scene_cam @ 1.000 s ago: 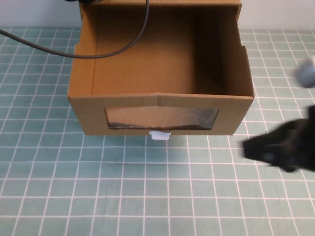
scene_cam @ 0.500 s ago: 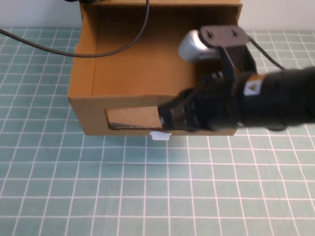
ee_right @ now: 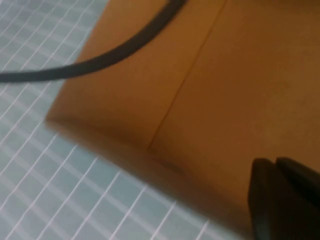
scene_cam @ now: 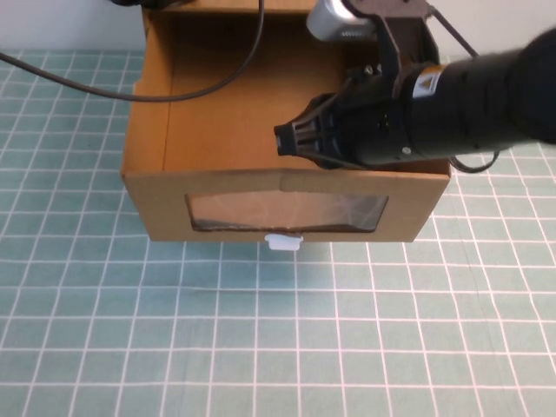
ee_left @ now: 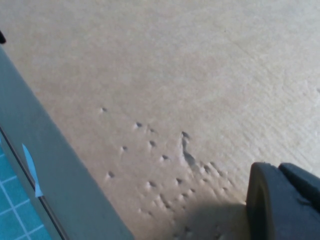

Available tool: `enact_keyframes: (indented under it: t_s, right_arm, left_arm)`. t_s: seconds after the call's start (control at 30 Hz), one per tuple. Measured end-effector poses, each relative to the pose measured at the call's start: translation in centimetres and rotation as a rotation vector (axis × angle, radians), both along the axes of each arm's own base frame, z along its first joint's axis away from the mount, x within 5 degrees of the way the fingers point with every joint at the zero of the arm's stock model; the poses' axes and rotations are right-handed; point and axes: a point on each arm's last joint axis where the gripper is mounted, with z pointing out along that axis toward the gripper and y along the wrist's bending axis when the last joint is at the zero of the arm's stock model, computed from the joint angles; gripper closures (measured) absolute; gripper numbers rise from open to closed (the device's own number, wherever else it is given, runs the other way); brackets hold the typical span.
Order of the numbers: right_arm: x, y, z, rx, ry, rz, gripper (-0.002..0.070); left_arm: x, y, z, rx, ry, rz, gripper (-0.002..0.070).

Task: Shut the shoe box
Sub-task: Close the shoe box with your right arm

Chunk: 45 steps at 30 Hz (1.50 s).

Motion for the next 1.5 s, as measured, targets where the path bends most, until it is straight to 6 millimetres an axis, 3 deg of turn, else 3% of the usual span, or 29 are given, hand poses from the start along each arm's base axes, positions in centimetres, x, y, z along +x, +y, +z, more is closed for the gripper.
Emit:
enact_keyframes:
  t_s: [0.2,0.4,0.67,1.03,1.27,1.5]
  right_arm:
    - [-2.3,-0.2,2.0,-0.054,0.093,0.158,0.0687]
    - [-3.3,-0.5,1.4,-0.124,0.186,0.219,0.0687]
    - [-0.8,0.8,-1.0,-0.134,0.177,0.172,0.0687]
    - [1.5,0.6,-0.3,-0.038,0.036,0.055,0.0687]
    - [4.6,-0.2,-0.5,0.020,-0.015,-0.042,0.0687]
    - [8.1,0.2,-0.6,0.072,-0.022,-0.073,0.0687]
  left_arm:
    - [0.0,0.0,0.0,0.001,0.003,-0.002,0.0680]
    - [0.0,0.0,0.0,0.001,0.004,-0.004,0.0680]
    - [-0.1,0.0,0.0,0.003,0.009,-0.009,0.0680]
    - [-0.2,0.0,0.0,0.005,0.014,-0.015,0.0680]
    - [-0.3,-0.1,0.1,0.006,0.018,-0.020,0.0680]
    - [-0.3,-0.1,0.1,0.006,0.018,-0.020,0.0680]
